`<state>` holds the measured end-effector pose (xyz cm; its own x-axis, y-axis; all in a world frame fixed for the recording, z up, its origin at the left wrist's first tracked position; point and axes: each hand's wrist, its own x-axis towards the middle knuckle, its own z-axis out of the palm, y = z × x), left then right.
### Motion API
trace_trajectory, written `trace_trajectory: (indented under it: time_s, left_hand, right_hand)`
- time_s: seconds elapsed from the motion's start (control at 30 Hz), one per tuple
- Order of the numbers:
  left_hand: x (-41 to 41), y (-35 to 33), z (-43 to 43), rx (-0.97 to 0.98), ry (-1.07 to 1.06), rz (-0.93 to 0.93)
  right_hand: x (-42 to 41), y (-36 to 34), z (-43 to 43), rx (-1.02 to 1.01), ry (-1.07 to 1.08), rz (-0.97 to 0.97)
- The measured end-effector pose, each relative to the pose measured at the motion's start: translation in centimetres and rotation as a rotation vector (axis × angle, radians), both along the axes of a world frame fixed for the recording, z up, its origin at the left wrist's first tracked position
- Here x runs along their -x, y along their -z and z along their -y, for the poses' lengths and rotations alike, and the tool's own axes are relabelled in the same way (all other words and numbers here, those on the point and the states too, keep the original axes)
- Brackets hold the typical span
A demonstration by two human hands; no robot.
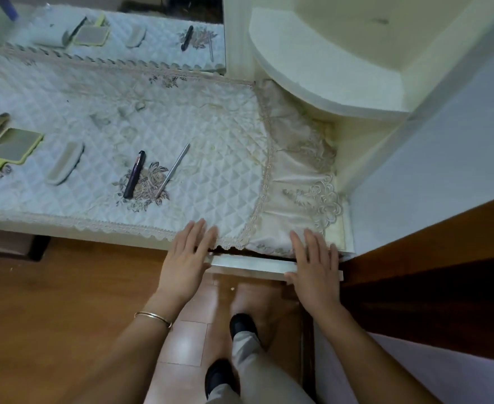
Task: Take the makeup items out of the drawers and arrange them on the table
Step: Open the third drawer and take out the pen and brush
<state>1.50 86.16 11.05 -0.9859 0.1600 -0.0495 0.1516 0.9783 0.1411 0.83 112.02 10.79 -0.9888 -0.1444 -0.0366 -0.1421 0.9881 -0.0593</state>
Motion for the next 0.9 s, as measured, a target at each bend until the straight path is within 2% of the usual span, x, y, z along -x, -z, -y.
trace_trajectory:
  time_s: [0.1, 0.33, 0.57, 0.7, 0.77, 0.83, 0.9]
  left_hand:
    - [2.7, 0.1, -0.4, -0.002, 0.016, -0.011]
    - [4.5, 0.4, -0.9, -0.021, -0.06, -0.163]
    - [3.1, 0.5, -1.5, -0.062, -0.097, -0.046]
    - [0.3, -0.5, -0.3, -0.226, -0.094, 0.061]
    - [-1.9, -1.2, 0.7, -0.376, -0.211, 0.107]
    - [-4.7, -1.5, 1.7, -0.505, -0.418, 0.182]
    - [-8.0, -1.4, 3.0, -0.636, -0.657, 0.266]
  right_hand:
    - [2.3, 0.6, 0.0, -0.006, -0.006, -0.012]
    - [4.0, 1.3, -0.3, -0.036, -0.048, -0.123]
    - [4.2, 0.6, -0.1, 0.018, -0.046, -0.058]
    - [4.0, -1.3, 1.1, 0.082, -0.022, 0.021]
    - [3.5, -2.4, 2.4, 0.161, -0.093, 0.0]
    - [2.6, -3.2, 4.2, 0.282, -0.219, 0.001]
    - [1.4, -3.5, 6.1, 0.406, -0.346, 0.132]
